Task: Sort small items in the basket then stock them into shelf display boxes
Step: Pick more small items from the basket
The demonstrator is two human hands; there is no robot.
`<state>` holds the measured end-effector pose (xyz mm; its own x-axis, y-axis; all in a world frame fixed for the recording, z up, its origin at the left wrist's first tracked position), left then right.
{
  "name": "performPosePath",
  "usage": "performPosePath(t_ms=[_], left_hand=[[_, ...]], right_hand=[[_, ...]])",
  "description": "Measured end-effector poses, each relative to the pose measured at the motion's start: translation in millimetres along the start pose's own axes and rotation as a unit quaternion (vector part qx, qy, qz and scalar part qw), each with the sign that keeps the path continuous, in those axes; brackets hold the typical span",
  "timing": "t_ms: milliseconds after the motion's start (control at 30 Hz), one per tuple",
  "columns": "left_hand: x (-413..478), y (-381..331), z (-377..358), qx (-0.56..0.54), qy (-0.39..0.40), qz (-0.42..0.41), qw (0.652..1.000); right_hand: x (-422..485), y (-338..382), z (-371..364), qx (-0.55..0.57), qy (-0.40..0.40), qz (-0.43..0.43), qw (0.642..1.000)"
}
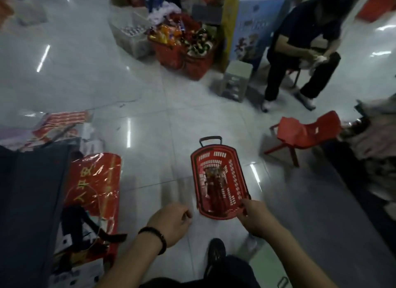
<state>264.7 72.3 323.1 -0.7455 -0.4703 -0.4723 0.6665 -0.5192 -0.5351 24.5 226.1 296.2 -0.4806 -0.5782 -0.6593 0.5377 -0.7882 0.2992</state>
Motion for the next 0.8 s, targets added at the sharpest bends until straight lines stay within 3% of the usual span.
performPosePath(t_ms=[267, 433, 600, 700, 800], left_hand=[[182, -29, -61, -0.015, 0.122, 0.008, 0.992], [293, -1, -117, -0.111, 0.177, 0.057, 0.976], [405, 51, -186, -0.183, 0.192, 0.128, 0.956], [470, 90, -238, -0.209, 0.190, 0.185, 0.941], [530, 125, -301, -0.256, 0.185, 0.238, 0.918]], right_hand=[[115, -55, 39, -0.034, 0.041, -0.010, 0.999], [228, -69, 29, -0.024, 0.052, -0.031, 0.998], [345, -87, -12, -0.090, 0.048, -0.031, 0.994], [421, -102, -28, -0.134, 0.009, -0.001, 0.991], [500, -117, -46, -0.212, -0.046, 0.106, 0.970]])
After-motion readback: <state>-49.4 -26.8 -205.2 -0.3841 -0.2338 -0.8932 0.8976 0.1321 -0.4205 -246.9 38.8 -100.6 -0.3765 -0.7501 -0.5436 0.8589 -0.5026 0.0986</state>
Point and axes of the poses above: each hand's wrist, its own x-axis towards the middle knuckle, its own z-axis out of the back of the hand, y = z × x, the point moved 2 cm from there along x, towards the middle knuckle, and after that the axes turned 6 degrees about -z, right-handed, at the moved point
